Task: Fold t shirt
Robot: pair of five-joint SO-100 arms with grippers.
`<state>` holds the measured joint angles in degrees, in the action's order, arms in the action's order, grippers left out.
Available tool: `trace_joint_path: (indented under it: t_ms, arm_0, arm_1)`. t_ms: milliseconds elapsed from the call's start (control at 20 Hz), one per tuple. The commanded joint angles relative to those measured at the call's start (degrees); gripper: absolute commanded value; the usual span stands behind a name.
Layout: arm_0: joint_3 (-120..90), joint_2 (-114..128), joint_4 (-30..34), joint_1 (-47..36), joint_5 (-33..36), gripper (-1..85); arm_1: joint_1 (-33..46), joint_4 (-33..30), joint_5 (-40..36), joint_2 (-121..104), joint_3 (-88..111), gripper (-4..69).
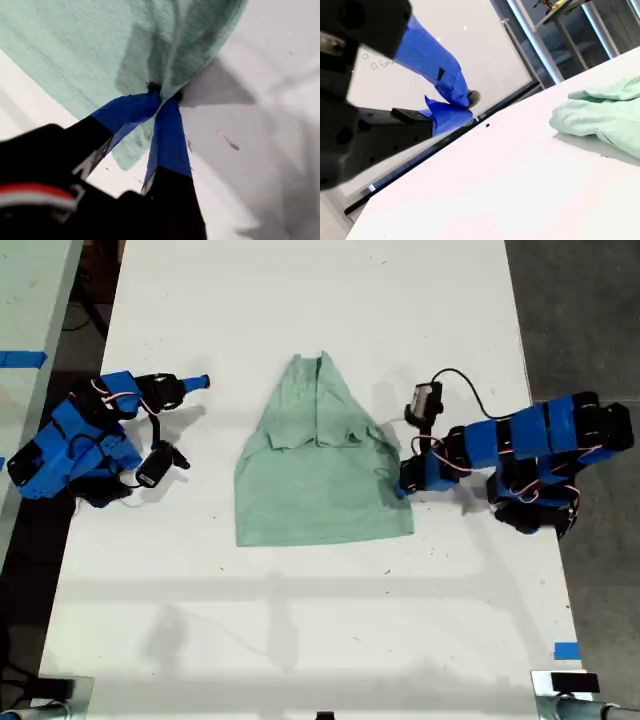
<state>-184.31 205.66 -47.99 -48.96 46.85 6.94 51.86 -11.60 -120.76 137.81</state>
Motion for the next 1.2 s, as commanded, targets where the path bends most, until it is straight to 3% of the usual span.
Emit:
trace_joint_path:
  t_ms: [0, 150, 400, 500, 700, 850, 1050, 1150]
  arm_0:
    - [-1.1, 0.5, -0.1, -0.8, -1.0, -0.3]
    - [-1.1, 0.5, -0.1, -0.9, -1.0, -0.3]
    - [-1.1, 0.5, -0.2, -1.0, -1.0, -0.3]
    - [-1.1, 0.5, -0.2, -1.0, -0.9, -0.3]
    - [-1.1, 0.5, -0.2, -1.0, -0.7, -0.3]
    - [-1.1, 0.5, -0.2, -1.1, -0.7, -0.3]
    - [-1.1, 0.5, -0.2, -1.2, -0.7, -0.3]
    - [-1.1, 0.5, -0.2, -1.2, -0.7, -0.3]
  arm_1:
    - [3.3, 11.8, -4.8, -5.3, -11.9, -0.6]
    - [3.9, 21.5, -10.4, 6.3, -34.0, -0.6]
    - [-3.2, 29.1, -14.4, 42.0, -74.1, -0.6]
    - [-5.4, 29.4, -15.6, 54.3, -85.9, -0.6]
    - [-7.4, 24.8, -15.6, 59.8, -85.3, -0.3]
    - [-7.8, 25.2, -16.3, 57.9, -85.1, 27.2]
    - [-5.2, 29.6, -18.7, 49.1, -85.3, 30.7]
    - [-2.9, 33.7, -19.4, 42.3, -83.8, 27.2]
